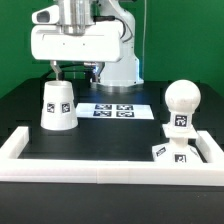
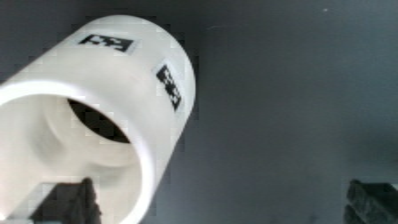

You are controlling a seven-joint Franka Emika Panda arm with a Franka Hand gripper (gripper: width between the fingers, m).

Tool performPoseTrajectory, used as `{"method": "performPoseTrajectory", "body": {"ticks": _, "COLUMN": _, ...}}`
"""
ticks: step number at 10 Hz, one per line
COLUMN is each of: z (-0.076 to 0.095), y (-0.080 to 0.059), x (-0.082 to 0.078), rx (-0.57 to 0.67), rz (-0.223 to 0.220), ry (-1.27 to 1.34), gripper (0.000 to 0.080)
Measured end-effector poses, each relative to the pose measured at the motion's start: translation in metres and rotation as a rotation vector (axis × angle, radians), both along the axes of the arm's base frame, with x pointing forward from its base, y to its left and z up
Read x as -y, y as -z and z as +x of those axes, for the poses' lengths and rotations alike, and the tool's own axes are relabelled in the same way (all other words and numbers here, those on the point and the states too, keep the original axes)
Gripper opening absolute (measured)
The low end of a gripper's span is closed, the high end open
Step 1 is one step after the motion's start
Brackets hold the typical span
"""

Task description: Assemble lamp

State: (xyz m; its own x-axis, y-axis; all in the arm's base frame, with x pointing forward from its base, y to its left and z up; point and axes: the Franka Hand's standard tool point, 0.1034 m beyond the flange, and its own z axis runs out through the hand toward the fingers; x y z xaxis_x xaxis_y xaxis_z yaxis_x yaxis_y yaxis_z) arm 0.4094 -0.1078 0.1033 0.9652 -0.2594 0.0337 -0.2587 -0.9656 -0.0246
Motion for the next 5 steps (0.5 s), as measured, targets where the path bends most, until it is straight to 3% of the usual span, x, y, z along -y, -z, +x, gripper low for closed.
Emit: {"method": "performPoseTrajectory", "body": {"ticks": 5, "z": -0.006, "y": 0.023, "x": 0.008, "rx": -0.021, "rz": -0.024, "ry": -0.022, "gripper": 0.0698}}
